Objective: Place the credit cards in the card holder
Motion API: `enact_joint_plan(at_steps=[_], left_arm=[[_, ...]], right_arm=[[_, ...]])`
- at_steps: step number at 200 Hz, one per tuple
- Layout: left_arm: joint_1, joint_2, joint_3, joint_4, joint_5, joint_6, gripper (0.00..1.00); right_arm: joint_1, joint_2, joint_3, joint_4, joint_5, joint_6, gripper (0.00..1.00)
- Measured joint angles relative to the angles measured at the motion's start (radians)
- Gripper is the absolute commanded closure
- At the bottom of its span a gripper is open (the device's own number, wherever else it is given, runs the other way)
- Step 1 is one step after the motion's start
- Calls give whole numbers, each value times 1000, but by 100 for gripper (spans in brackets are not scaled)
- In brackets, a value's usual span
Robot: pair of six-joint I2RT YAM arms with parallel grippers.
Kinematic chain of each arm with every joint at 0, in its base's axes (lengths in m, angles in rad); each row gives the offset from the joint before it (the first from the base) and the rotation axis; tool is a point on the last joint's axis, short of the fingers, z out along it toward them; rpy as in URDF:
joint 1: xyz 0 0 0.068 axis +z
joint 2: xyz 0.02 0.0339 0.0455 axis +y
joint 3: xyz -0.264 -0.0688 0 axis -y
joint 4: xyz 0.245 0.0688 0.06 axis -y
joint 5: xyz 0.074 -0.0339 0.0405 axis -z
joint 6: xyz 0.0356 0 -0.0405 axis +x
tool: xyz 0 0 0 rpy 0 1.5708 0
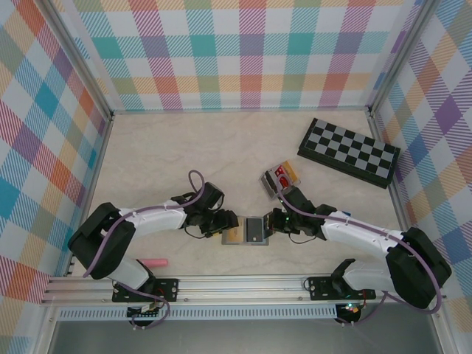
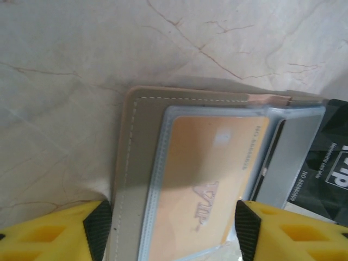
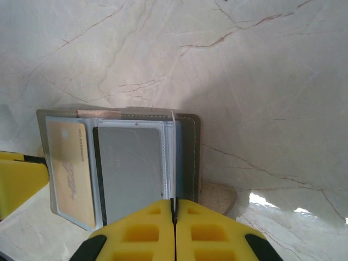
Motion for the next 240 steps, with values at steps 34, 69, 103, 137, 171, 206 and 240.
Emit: enact_joint_plan(at_steps=[34, 69, 103, 137, 171, 206, 240], left_arm=[[-6, 1, 0, 7, -10, 0, 40], [-8, 3, 0, 7, -14, 0, 40], [-8, 4, 0, 7, -14, 0, 40], [-8, 6, 0, 7, -14, 0, 40], [-8, 8, 1, 5, -14, 0, 41], [-8, 9, 1, 4, -16, 0, 42], [-8, 9, 2, 3, -17, 0, 43]], right_arm=[[0, -31, 3, -34, 23, 2, 93], [0, -22, 6, -33, 24, 3, 93], [0, 11, 6, -3, 9, 6, 93], [0, 14, 6, 11, 2, 11, 93], [0, 14, 6, 27, -18, 22, 93], [0, -14, 9, 12, -21, 25, 93], [0, -32, 80, -43, -28, 6, 92]])
